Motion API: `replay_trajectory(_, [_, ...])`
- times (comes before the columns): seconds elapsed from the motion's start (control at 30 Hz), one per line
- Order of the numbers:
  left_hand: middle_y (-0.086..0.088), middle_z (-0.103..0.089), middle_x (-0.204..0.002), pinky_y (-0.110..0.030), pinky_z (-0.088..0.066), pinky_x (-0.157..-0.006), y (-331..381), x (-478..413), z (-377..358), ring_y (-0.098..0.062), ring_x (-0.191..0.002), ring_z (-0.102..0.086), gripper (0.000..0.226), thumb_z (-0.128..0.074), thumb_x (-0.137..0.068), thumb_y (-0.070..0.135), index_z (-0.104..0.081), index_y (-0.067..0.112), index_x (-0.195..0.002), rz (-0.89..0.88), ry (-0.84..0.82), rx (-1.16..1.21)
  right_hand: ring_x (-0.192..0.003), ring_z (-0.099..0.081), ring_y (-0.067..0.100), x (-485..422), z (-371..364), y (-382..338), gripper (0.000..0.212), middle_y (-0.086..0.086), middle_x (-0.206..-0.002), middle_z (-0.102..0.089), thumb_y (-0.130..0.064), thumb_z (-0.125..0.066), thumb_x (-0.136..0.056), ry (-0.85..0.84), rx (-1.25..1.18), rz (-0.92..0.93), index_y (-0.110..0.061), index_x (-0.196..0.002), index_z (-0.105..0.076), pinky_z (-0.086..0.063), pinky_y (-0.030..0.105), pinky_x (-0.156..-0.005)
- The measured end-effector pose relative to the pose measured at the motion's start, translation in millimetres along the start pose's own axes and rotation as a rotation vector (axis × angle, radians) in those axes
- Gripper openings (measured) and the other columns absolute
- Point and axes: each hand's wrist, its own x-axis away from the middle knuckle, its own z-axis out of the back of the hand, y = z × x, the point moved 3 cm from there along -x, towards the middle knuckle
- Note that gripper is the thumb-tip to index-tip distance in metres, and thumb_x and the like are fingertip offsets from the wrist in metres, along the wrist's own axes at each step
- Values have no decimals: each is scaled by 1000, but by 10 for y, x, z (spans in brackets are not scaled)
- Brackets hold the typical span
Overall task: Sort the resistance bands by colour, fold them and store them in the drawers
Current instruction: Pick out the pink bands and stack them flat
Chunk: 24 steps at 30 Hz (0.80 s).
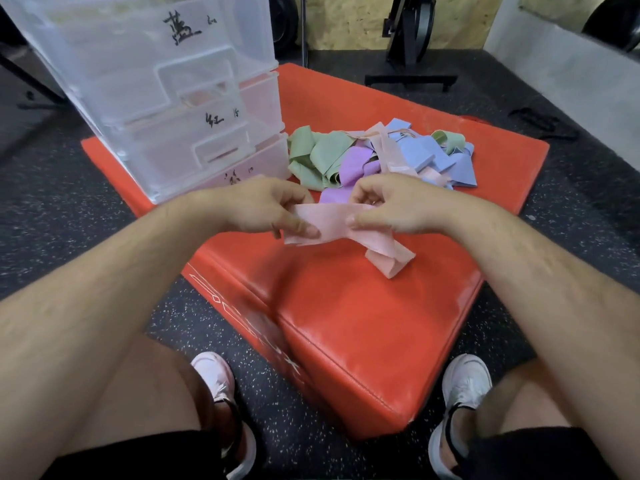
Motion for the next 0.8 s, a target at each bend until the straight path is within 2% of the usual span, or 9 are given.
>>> replay_trajectory(0.1, [0, -65, -65, -27, -46, -51, -9, 41, 36, -19, -59, -63, 20, -77, -85, 20, -62, 7, -89, -3, 100, 28, -75, -59, 6, 12, -16, 34, 14, -13, -81, -67, -33, -70, -84, -23, 57, -15, -26, -92, -62, -52, 32, -71])
replay_trajectory(0.2, [-5, -60, -61, -24, -42, -46, 53, 50, 42, -20, -50, -57, 24, -79, -83, 18, -59, 5, -87, -58, 196, 79, -71, -55, 12, 30, -137, -26, 21, -14, -67, -60, -25, -69, -77, -177, -185, -63, -19, -87, -51, -46, 27, -65])
replay_trajectory(0.27, [-1, -64, -63, -28, -49, -55, 65, 45, 43, -16, -55, -60, 27, -83, -78, 15, -60, 4, -87, -94, 208, 144, -84, -59, 17, -13, -219, -99, 22, -3, -79, -62, -29, -70, -76, -202, -414, -53, -21, -82, -50, -49, 37, -80])
replay_trajectory(0.33, [2, -69, -74, -36, -53, -74, 48, 40, 37, -15, -72, -62, 32, -89, -68, 24, -67, 10, -87, -124, 179, 161, -93, -58, 17, -76, -279, -167, 14, 0, -90, -61, -31, -65, -86, -194, -599, -46, -24, -78, -55, -45, 39, -91])
replay_trajectory(0.47, [-10, -72, -90, -36, -54, -89, 56, 94, 65, -20, -88, -67, 28, -76, -71, 24, -71, 7, -93, -160, 170, 302, -91, -53, 21, -215, -371, -173, 12, 5, -87, -56, -26, -64, -82, -100, -725, -67, -21, -85, -53, -39, 38, -86])
replay_trajectory(0.53, [-15, -71, -97, -34, -54, -89, 73, 119, 83, -22, -92, -69, 25, -67, -76, 11, -68, 0, -98, -189, 182, 360, -86, -53, 22, -238, -417, -128, 27, 10, -94, -54, -19, -68, -71, -60, -744, -87, -17, -93, -53, -37, 38, -82])
replay_trajectory(0.67, [-24, -69, -114, -41, -52, -100, 42, 186, 95, -37, -110, -66, 38, -71, -71, 7, -68, 1, -108, -189, 130, 420, -100, -60, 23, -217, -538, -129, 57, 5, -109, -68, -23, -76, -65, -149, -677, -53, -13, -117, -54, -43, 39, -85])
replay_trajectory(0.73, [-24, -68, -116, -40, -52, -100, 21, 214, 95, -37, -111, -66, 40, -70, -75, 5, -65, -2, -114, -156, 95, 432, -105, -66, 18, -227, -564, -135, 52, 3, -112, -74, -28, -81, -68, -89, -566, -48, -18, -112, -56, -45, 36, -92])
replay_trajectory(0.8, [-20, -71, -108, -35, -57, -87, 20, 232, 100, -28, -99, -70, 28, -68, -85, 1, -66, -2, -112, -104, 155, 404, -93, -65, 14, -248, -560, -112, 32, 4, -103, -73, -31, -78, -79, 14, -456, -33, -19, -101, -59, -44, 32, -88])
